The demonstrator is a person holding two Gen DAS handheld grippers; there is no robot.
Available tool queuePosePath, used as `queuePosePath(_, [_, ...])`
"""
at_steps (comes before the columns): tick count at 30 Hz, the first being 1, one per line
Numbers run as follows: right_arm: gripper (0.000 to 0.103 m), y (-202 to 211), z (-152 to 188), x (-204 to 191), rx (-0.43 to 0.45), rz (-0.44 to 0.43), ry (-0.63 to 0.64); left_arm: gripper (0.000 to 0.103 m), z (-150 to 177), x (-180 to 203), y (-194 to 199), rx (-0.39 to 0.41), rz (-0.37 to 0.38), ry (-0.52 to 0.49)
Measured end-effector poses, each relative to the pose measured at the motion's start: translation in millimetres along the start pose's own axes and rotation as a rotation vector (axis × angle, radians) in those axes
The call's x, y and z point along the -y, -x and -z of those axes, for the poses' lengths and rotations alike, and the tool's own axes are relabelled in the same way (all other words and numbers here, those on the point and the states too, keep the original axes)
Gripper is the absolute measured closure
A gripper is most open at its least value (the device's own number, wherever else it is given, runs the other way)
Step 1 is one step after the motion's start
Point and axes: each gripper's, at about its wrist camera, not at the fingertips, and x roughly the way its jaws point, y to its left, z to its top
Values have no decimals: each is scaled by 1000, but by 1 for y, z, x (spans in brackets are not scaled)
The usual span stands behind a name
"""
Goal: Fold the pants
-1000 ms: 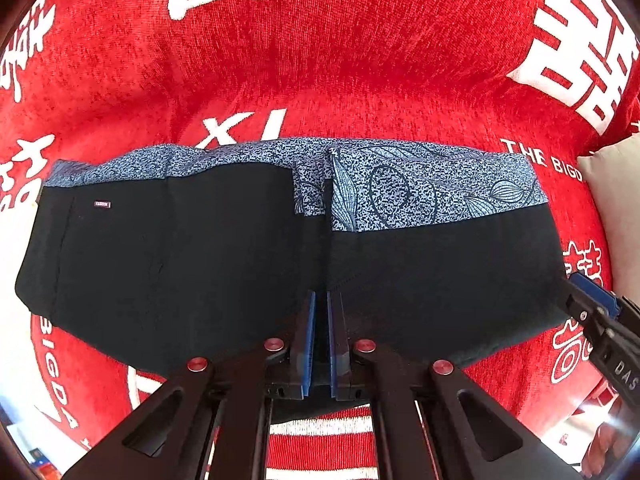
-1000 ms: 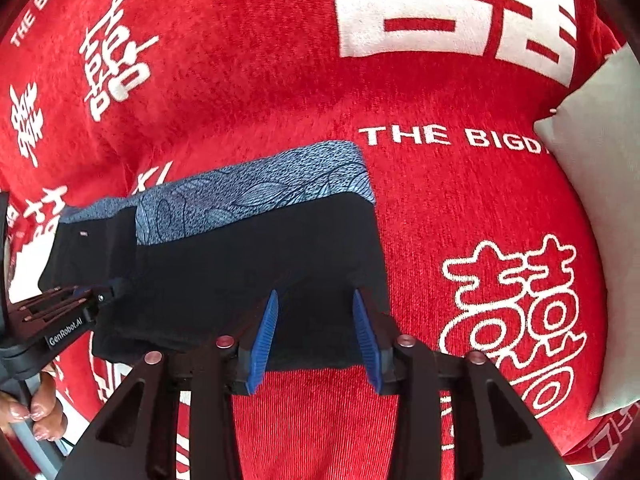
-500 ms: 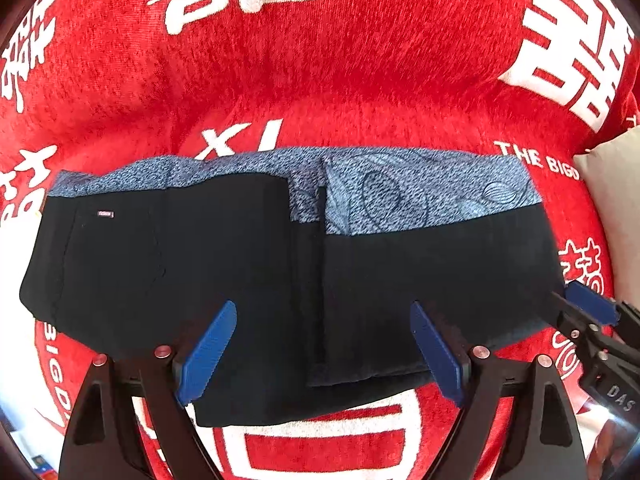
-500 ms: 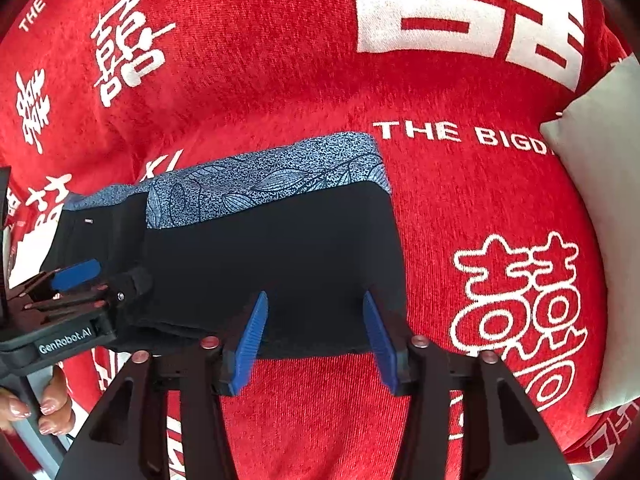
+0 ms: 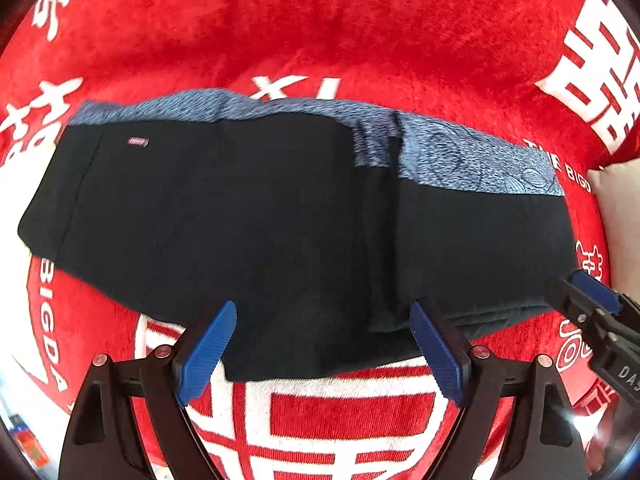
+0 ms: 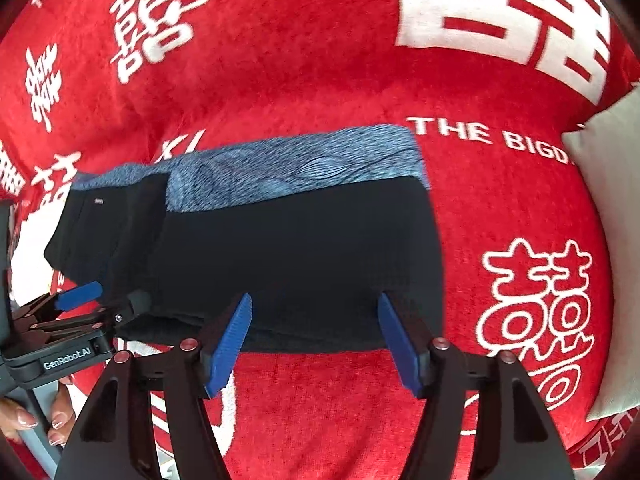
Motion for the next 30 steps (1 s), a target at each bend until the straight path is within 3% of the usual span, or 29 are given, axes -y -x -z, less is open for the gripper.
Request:
queuePosePath(9, [33,-2,0,-30,13,0,20,14,14,-25,-1,2,19,29])
queuePosePath(13, [42,-6,-9,-60,25,-16,44,14,12,-51,5,11,28,51])
queuePosePath(18, [43,-20,-26,-94,17,-39,33,14,8,-92,10,24,42,110])
queuePosePath(20, [43,-32,-24,-102,-19,-47,26,14,8,-105,10,26,44,130])
queuePosePath(22, [44,-53,-15,-103,-111,-58,-23,14,10,-118,7,15,44,150])
queuePosePath(27, [41,-55,-1,-118,-90,7,42,14,20,-139,1,-1,71,203])
queuePosePath(30, [33,-60,-1,-125,-98,25,69,14,25,-154,1,2,85,240])
